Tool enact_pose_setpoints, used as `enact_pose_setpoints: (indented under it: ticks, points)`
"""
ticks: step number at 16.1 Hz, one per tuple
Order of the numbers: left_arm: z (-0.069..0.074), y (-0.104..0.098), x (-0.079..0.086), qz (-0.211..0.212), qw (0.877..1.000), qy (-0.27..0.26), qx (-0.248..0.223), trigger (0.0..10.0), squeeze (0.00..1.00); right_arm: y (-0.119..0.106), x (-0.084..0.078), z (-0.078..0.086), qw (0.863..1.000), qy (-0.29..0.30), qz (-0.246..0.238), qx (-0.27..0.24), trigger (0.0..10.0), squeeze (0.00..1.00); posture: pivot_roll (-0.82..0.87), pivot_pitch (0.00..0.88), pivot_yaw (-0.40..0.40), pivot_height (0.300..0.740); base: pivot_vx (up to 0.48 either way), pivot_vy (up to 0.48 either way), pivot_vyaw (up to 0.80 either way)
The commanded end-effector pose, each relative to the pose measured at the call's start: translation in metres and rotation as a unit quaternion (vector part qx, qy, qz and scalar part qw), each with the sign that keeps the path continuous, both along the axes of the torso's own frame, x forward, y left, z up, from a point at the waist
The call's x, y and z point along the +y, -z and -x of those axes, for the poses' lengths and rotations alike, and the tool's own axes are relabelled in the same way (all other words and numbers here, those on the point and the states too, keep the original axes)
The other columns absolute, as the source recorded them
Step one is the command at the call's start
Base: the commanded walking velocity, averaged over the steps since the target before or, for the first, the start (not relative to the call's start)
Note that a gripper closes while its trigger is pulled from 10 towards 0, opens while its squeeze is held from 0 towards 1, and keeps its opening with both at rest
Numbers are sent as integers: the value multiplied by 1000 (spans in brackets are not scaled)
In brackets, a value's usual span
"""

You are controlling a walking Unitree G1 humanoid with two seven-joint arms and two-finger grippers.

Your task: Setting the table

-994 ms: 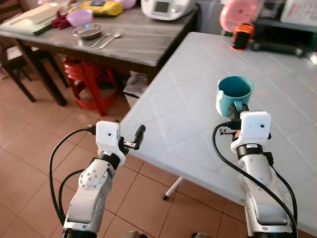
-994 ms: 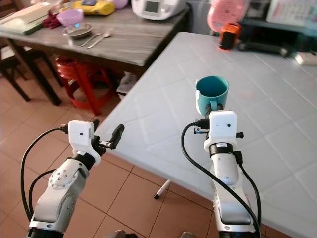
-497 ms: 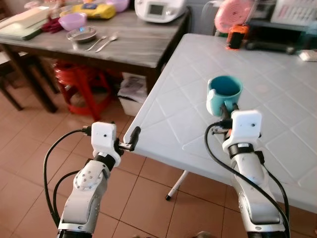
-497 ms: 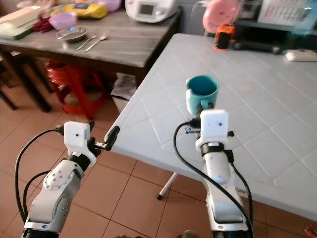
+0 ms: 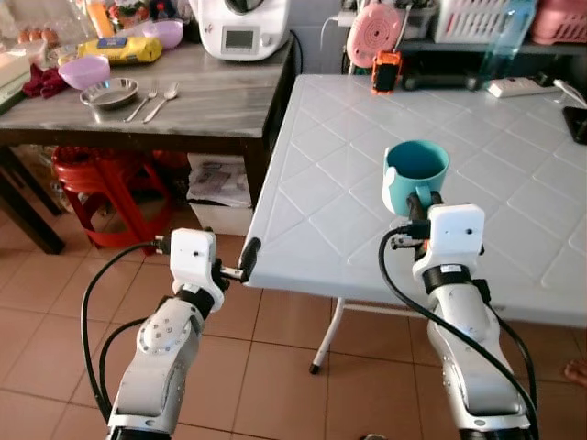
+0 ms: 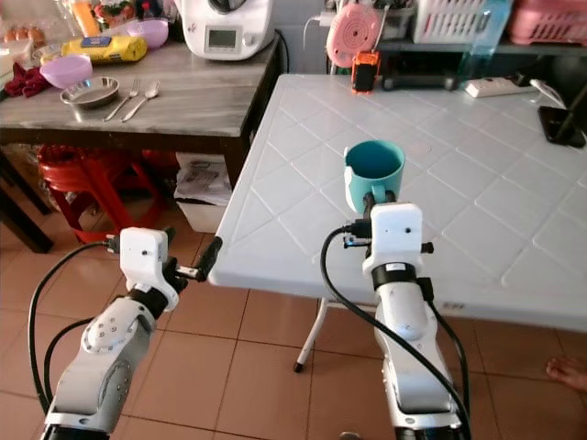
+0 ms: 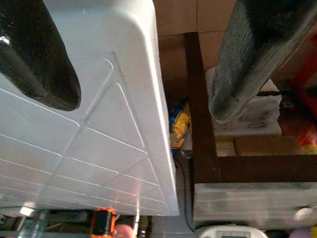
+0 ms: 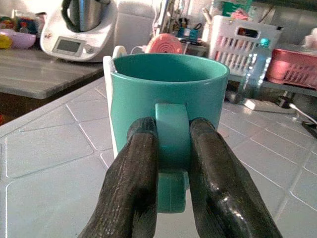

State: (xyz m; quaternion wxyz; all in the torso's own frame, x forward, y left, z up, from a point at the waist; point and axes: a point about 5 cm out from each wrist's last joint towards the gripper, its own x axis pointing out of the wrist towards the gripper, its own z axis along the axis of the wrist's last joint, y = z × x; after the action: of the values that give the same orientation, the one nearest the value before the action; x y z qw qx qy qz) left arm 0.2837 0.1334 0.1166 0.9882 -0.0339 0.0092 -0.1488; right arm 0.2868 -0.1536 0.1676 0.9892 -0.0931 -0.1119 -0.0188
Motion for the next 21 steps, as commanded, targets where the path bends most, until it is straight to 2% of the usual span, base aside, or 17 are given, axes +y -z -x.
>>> enact_pose_setpoints:
  ticks: [1, 12, 15, 17, 21]
  points:
    - [2, 1, -2, -5, 1000, 3, 2, 10000, 0, -7, -2, -1, 1000, 3, 0, -15, 10000, 0, -80, 102, 77, 740, 0, 412, 0]
    - [2, 0, -3, -7, 1000, 10, 1, 10000, 0, -5, 2, -1, 1000, 4, -7, -14, 10000, 0, -77, 106, 85, 740, 0, 457, -598]
    - [2, 0, -5, -7, 1000, 11, 1, 10000, 0, -4, 2, -2, 1000, 4, -6, -13, 10000, 0, -75, 102, 84, 740, 0, 469, 0]
    - [2, 1, -5, -8, 1000, 11, 2, 10000, 0, -5, 3, -2, 1000, 1, 12, -16, 10000, 0, -73, 101, 84, 740, 0, 465, 0]
    - [2, 1, -5, -11, 1000, 11, 3, 10000, 0, -4, 5, -3, 1000, -2, 8, -16, 10000, 0, -72, 99, 84, 740, 0, 464, 770]
